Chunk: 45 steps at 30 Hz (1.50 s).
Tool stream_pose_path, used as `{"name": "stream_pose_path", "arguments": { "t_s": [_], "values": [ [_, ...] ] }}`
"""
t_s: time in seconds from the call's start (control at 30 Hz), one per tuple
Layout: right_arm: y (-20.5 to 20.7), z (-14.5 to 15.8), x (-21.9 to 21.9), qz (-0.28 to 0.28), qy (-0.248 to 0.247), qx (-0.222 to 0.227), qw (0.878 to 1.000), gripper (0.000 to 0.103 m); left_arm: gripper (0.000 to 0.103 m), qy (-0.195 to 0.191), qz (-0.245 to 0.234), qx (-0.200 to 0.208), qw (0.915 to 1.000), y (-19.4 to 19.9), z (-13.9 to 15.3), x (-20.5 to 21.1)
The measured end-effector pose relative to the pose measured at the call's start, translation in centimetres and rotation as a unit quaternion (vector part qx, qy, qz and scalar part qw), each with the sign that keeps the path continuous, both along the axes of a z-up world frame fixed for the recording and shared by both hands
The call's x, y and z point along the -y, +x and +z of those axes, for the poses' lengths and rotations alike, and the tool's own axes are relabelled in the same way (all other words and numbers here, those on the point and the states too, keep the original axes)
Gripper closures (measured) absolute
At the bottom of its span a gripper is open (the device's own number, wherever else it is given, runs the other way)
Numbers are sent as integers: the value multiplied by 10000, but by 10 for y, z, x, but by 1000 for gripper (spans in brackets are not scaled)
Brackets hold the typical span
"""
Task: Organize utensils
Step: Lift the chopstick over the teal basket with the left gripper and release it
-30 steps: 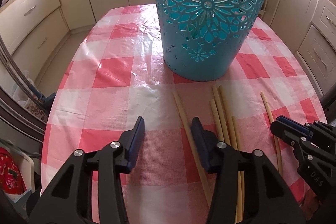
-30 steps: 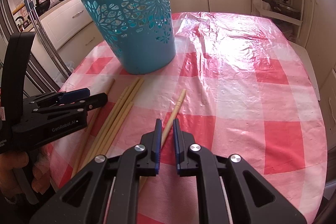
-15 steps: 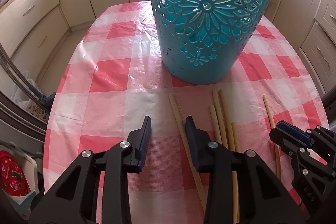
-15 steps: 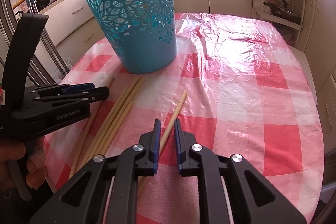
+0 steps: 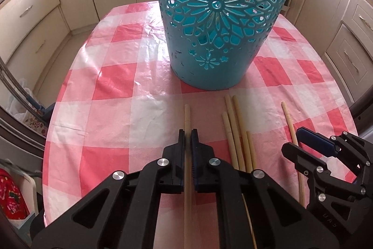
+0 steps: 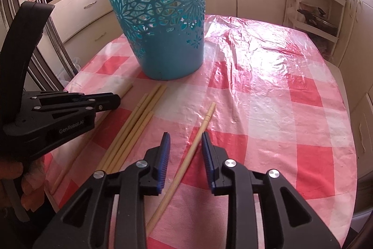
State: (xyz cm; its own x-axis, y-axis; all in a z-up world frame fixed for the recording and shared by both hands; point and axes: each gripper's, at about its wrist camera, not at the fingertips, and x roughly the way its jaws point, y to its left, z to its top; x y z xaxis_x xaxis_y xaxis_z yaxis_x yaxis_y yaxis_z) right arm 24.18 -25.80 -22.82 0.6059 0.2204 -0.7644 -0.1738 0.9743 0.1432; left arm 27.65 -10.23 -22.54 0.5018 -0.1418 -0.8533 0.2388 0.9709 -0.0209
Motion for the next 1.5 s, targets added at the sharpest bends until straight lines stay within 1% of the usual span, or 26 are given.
{"name": "stream_pose_path", "arguments": {
  "t_s": [0.07,0.17,0.27,0.37,0.47,0.57,0.63,0.77,0.9,1.0,1.1,1.27,1.37,1.5],
  "values": [
    [-1,0,-3,45,-85,22,10000,70,98,4,28,21,10000,-3,2,-4],
    [-2,0,-5,53,-141,31,9999,69,98,18,54,88,9999,-7,8,-8],
    [-3,0,-8,57,-249,46,9997,69,98,70,53,235,9997,-12,18,-11],
    [-4,0,-11,13,-407,82,9991,73,98,64,54,369,9993,-18,29,-15],
    [-5,0,-9,-42,-489,119,9987,79,98,-110,91,471,9988,-22,44,-23],
    [-5,0,-6,-102,-497,128,9986,81,98,-564,171,608,9964,-22,68,-42],
    [-6,0,-5,-111,-497,133,9986,81,98,-844,270,788,9929,-21,90,-55],
    [-6,0,-5,-120,-501,136,9986,81,98,-1360,405,1261,9818,-13,142,-72],
    [-6,0,-4,-122,-480,136,9987,81,98,-1666,391,1698,9705,0,183,-73],
    [-6,0,-4,-122,-463,136,9988,80,98,-1780,328,1937,9642,14,203,-62],
    [-5,0,-4,-117,-456,135,9988,80,98,-1899,326,2128,9579,32,216,-49],
    [-5,-1,-5,-89,-450,126,9989,78,98,-2051,418,2535,9444,66,231,-23],
    [-4,-1,-6,-56,-455,118,9989,76,98,-2035,554,2755,9379,88,230,-9],
    [-3,-1,-7,-21,-442,108,9990,74,98,-2049,683,2808,9351,114,219,2]
  ]
}}
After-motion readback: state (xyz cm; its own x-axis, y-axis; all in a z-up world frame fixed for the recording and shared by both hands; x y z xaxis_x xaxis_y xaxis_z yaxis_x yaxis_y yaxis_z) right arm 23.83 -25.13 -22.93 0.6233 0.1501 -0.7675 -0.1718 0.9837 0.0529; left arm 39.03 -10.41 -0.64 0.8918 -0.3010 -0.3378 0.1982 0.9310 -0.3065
